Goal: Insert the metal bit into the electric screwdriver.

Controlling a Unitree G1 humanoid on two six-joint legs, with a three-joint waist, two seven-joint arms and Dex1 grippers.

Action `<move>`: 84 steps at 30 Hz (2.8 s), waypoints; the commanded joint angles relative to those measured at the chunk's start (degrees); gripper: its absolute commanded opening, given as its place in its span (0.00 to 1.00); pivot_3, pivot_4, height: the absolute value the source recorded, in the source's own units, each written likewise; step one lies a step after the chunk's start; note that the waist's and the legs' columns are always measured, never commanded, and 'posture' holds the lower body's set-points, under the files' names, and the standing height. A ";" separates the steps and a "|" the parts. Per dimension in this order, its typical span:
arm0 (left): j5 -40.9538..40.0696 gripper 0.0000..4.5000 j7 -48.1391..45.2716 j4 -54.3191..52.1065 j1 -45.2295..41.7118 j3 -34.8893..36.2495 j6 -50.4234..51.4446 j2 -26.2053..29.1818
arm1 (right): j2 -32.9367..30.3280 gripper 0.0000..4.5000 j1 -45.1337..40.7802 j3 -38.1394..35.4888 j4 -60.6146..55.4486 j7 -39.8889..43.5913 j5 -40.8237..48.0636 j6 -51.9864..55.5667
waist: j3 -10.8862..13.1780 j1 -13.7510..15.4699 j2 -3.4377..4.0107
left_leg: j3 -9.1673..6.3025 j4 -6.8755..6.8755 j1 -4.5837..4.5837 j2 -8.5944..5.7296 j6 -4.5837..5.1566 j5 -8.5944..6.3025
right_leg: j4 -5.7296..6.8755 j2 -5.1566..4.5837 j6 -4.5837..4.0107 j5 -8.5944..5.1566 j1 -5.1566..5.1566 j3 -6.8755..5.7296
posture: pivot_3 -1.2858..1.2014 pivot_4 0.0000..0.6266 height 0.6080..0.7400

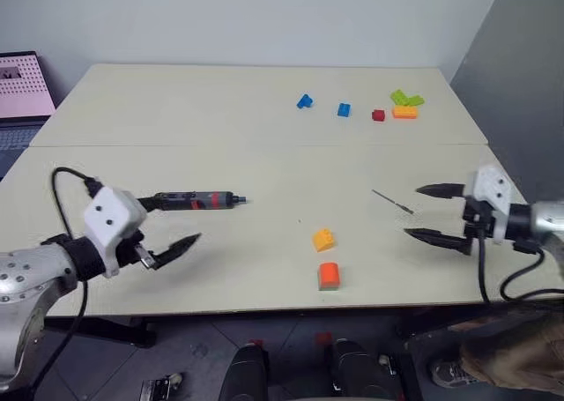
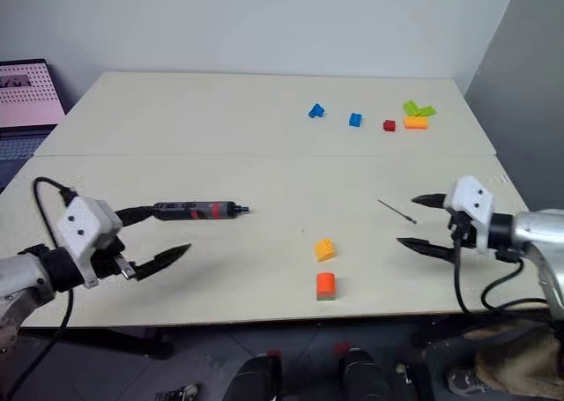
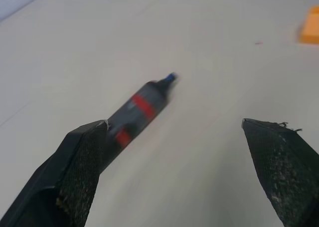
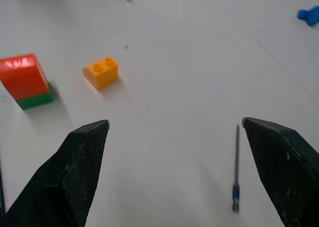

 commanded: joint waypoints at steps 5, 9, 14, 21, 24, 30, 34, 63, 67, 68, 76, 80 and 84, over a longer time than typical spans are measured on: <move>-0.48 1.00 -2.22 -6.04 -0.55 -7.88 -0.41 1.23 | 6.84 1.00 -10.49 11.45 3.54 3.21 -3.92 -0.25 | 0.01 0.00 0.01 | 0.00 -0.01 0.00 0.02 0.00 0.00 | 0.01 0.05 0.00 0.00 -0.01 0.00 | 0.52 0.24 1.00; 1.80 1.00 -1.89 -6.82 -0.20 -12.78 -2.59 0.51 | 12.20 1.00 -16.01 17.98 11.62 6.23 -8.53 -4.94 | 0.01 -0.07 0.02 | 0.01 -0.01 0.01 0.02 0.00 0.00 | 0.02 0.07 0.00 0.01 0.00 0.00 | 0.52 0.24 1.00; 2.62 1.00 -0.24 -7.64 -2.23 -16.16 -2.83 -0.76 | 17.38 1.00 -20.79 22.29 21.47 9.34 -12.25 -9.42 | 0.03 0.10 0.05 | -0.02 0.00 0.00 0.02 0.00 0.01 | 0.07 0.08 0.00 0.01 0.00 -0.02 | 0.52 0.24 1.00; 3.02 1.00 0.85 -8.20 -3.50 -18.69 -2.37 -1.53 | 20.92 0.92 -24.28 24.60 29.53 13.19 -15.42 -13.89 | 0.03 0.05 0.05 | -0.04 0.03 0.00 0.01 0.01 0.01 | 0.11 0.09 0.01 0.03 0.02 -0.02 | 0.52 0.24 1.00; 2.36 1.00 1.54 -8.27 -4.18 -19.25 -2.03 -2.35 | 22.14 0.77 -24.60 25.07 30.85 13.90 -16.47 -15.24 | 0.03 0.01 0.05 | -0.05 0.03 0.01 0.01 0.01 0.01 | 0.15 0.11 0.01 0.03 0.01 -0.01 | 0.52 0.24 1.00; 2.63 1.00 1.37 -7.05 -6.32 -20.57 -1.70 -3.11 | 24.29 0.40 -24.27 25.52 32.76 12.86 -18.74 -18.57 | 0.03 0.00 0.05 | -0.06 0.07 0.06 0.00 0.01 0.02 | 0.30 0.12 0.01 0.02 0.01 0.00 | 0.52 0.24 1.00; 2.82 1.00 1.01 -6.58 -6.53 -21.00 -2.01 -3.27 | 23.93 0.32 -23.66 24.74 31.69 12.83 -18.78 -19.58 | 0.03 0.00 0.05 | -0.06 0.12 0.10 0.00 0.00 0.02 | 0.46 0.12 0.00 0.01 -0.01 0.01 | 0.52 0.24 1.00; -1.37 1.00 -3.62 1.98 -22.74 -31.91 -3.65 -16.66 | 17.98 0.32 -7.29 -12.72 27.03 -44.98 -20.48 -0.11 | 0.02 -1.06 0.08 | -0.04 0.19 0.17 -0.14 0.09 0.09 | 0.66 0.16 0.07 0.03 0.00 0.26 | 0.52 0.24 1.00; -0.85 1.00 -4.18 2.84 -23.78 -32.79 -4.46 -17.12 | 19.10 0.32 -10.64 -13.46 33.27 -48.56 -19.22 0.64 | 0.02 -1.38 0.08 | -0.04 0.18 0.17 -0.16 0.13 0.12 | 0.66 0.16 0.08 0.04 0.01 0.27 | 0.52 0.24 1.00; -0.74 1.00 -4.23 2.97 -23.89 -32.86 -4.62 -17.21 | 19.46 0.32 -11.34 -13.69 34.76 -49.10 -18.80 0.72 | 0.02 -1.39 0.08 | -0.03 0.17 0.15 -0.16 0.13 0.12 | 0.66 0.16 0.08 0.04 0.00 0.28 | 0.52 0.24 1.00; 0.20 1.00 -3.45 2.92 -22.94 -32.10 -5.16 -16.87 | 19.55 0.77 -11.05 -14.47 32.60 -48.64 -16.15 -0.04 | 0.02 -1.37 0.09 | -0.04 0.14 0.10 -0.17 0.13 0.11 | 0.61 0.16 0.14 0.05 0.00 0.27 | 0.52 0.24 1.00; 1.17 1.00 -3.70 2.84 -20.98 -29.71 -5.35 -14.07 | 16.51 0.98 -7.33 -12.34 24.09 -39.43 -14.24 -2.71 | 0.02 -1.37 0.11 | -0.06 0.14 0.12 -0.16 0.13 0.11 | 0.61 0.16 0.12 0.04 0.00 0.27 | 0.52 0.24 1.00; 3.23 1.00 -6.28 3.60 -19.05 -27.21 -8.03 -8.73 | 11.84 0.99 -2.90 -7.60 13.04 -23.90 -10.06 -3.66 | 0.05 -1.40 0.16 | -0.06 0.13 0.12 -0.15 0.13 0.11 | 0.61 0.16 0.10 0.01 -0.02 0.26 | 0.52 0.24 1.00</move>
